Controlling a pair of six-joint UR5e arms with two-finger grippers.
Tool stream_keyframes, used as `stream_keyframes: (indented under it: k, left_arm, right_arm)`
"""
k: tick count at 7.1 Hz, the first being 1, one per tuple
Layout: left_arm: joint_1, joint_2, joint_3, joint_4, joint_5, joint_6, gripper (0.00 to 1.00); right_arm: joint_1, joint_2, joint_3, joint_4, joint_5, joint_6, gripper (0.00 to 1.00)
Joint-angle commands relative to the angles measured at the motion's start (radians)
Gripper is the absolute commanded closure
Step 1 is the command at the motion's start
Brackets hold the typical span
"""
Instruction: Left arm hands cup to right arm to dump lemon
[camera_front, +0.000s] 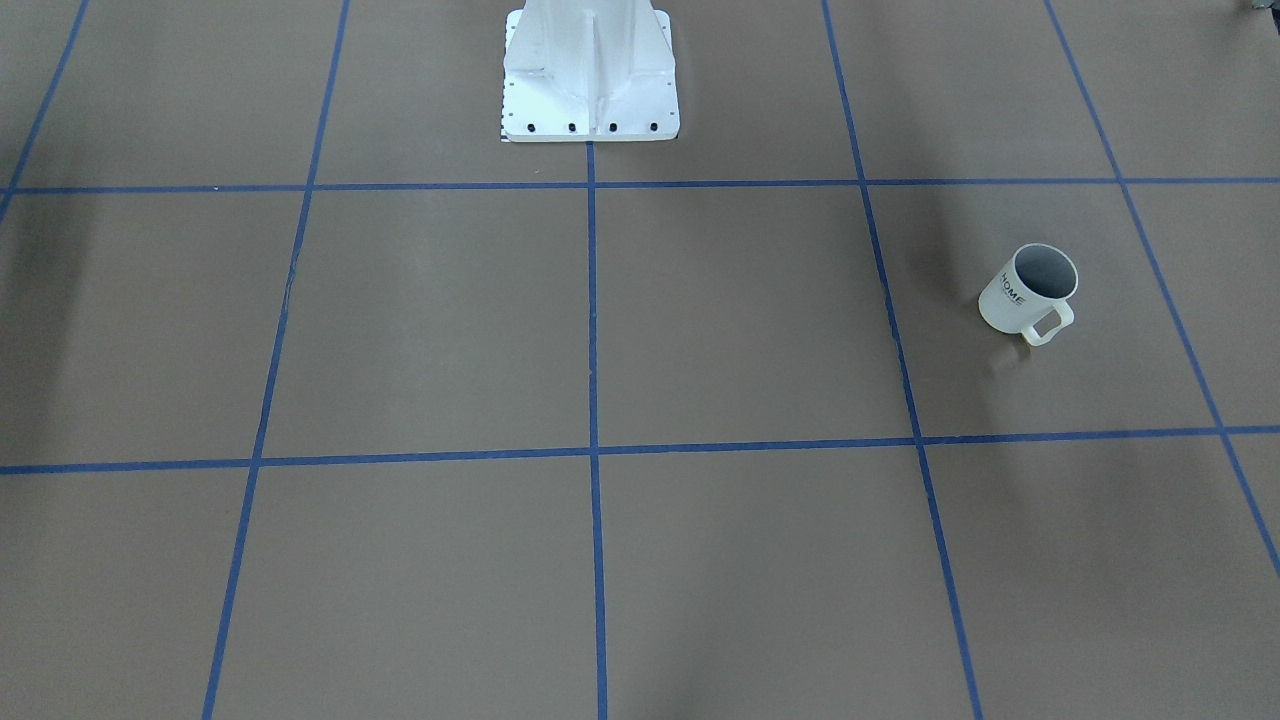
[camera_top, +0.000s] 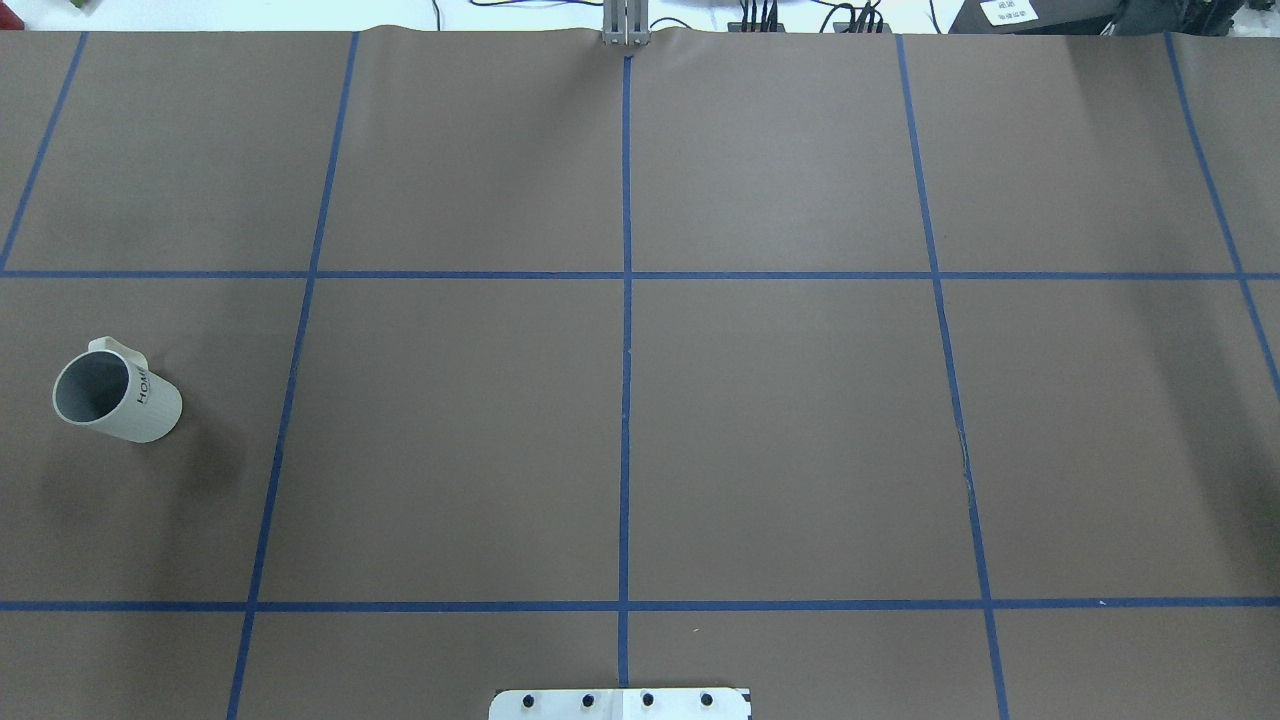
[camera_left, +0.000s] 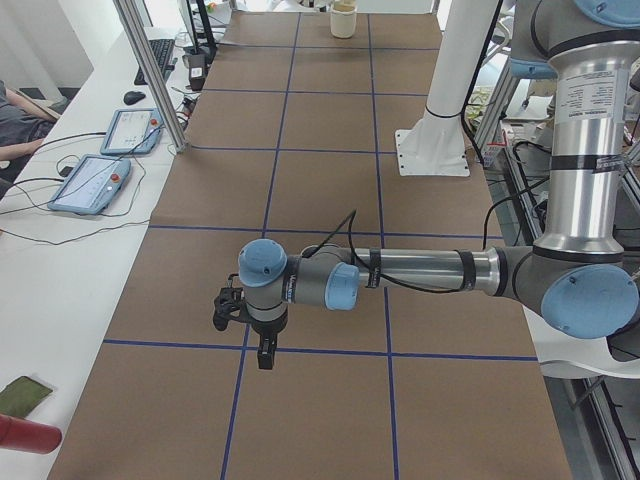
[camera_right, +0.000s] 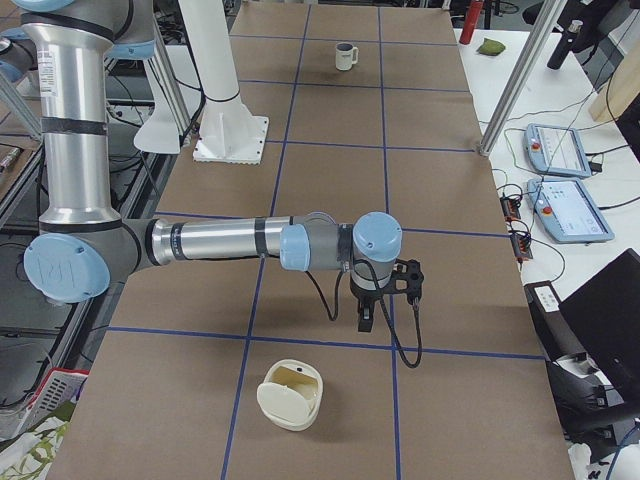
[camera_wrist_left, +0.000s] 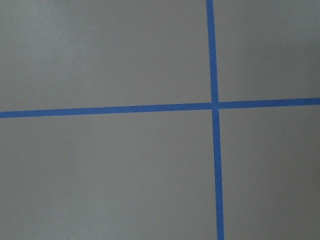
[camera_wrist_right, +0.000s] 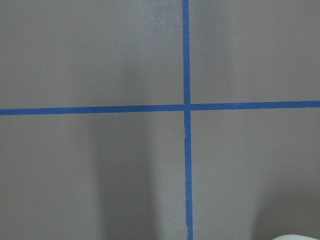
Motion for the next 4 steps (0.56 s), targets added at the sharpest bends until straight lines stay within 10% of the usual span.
stream_keyframes:
  k: [1, 4]
  left_arm:
    - [0.0, -0.003, 0.001, -0.002, 0.01, -0.012, 0.0]
    - [0.0, -0.003, 0.001, -0.002, 0.008, -0.011, 0.0]
  right_arm:
    - [0.006, 0.001, -0.003, 0.0, -0.011, 0.003, 0.0]
    - [0.021, -0.001, -0.005, 0.0, -0.026, 0.003, 0.0]
